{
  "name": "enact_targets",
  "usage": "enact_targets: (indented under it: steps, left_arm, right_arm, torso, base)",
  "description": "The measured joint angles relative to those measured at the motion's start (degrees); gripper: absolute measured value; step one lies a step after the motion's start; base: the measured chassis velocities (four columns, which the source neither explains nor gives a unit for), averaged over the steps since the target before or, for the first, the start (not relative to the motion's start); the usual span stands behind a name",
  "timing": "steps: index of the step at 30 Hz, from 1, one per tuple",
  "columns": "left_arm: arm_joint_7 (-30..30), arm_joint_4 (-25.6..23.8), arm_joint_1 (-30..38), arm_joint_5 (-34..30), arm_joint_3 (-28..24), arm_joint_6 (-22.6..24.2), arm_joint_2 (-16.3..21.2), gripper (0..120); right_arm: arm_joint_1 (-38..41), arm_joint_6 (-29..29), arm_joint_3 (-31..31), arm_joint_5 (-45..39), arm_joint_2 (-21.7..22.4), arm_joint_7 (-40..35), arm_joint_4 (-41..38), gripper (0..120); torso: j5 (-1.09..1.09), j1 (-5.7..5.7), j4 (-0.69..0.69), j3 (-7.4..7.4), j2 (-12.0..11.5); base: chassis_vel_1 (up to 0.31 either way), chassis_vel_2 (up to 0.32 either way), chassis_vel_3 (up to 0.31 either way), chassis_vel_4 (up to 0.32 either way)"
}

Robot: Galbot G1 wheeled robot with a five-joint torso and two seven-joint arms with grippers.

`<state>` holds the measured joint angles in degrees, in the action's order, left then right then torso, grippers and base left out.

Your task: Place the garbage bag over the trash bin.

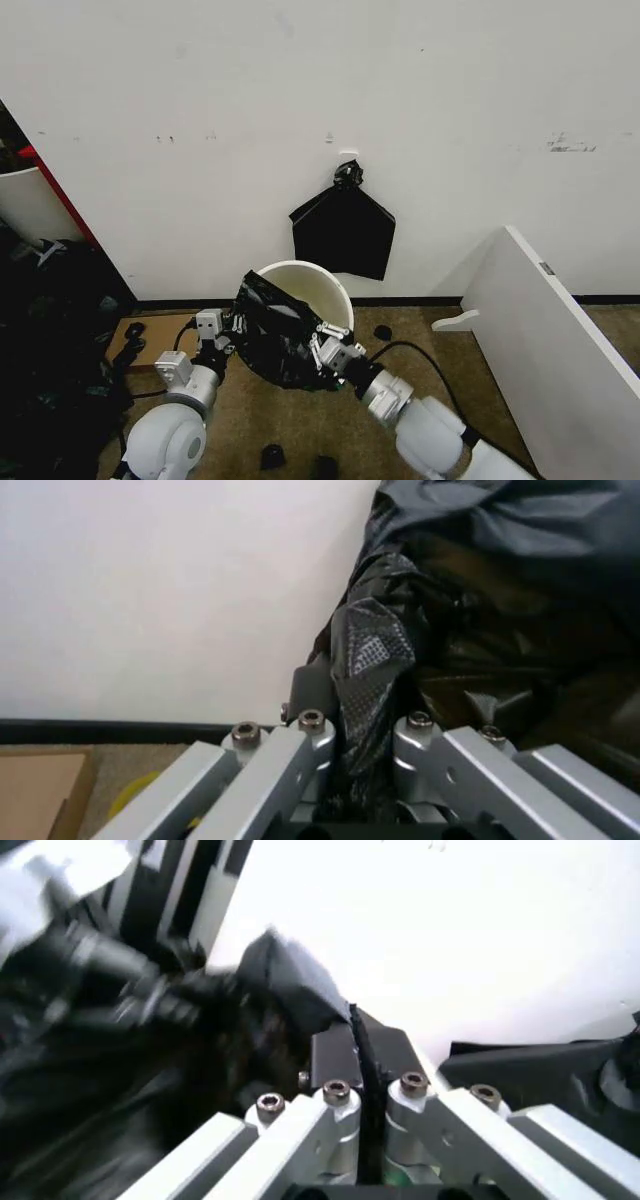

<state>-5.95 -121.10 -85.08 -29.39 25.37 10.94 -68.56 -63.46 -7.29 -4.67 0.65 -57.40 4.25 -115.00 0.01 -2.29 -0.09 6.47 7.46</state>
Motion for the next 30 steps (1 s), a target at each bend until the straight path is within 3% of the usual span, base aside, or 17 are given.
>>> enact_targets:
  steps: [8,23,30]
  left_arm:
    - [4.23,0.08,-3.18,4.3,0.59,-1.15,2.13,4]
    - [10.49,-1.19,-6.94,7.79,3.58,-7.17,3.89,4]
    - [12.3,-1.96,-5.19,4.18,4.03,-8.07,3.87,4]
  right_arm:
    - [4.92,-5.17,2.21,-15.96,0.97,9.68,7.27,0]
    - [9.39,-8.71,5.73,-24.81,0.34,20.72,21.92,0]
    - [9.55,-11.9,9.02,-32.37,0.88,35.91,28.13,0]
  torso:
    - [0.01,0.0,0.0,0.0,0.0]
    - [0.01,0.0,0.0,0.0,0.0]
    - [0.01,0.0,-0.01,0.0,0.0]
  base:
    - [0.0,0.0,0.0,0.0]
    - [0.0,0.0,0.0,0.0]
    - [0.0,0.0,0.0,0.0]
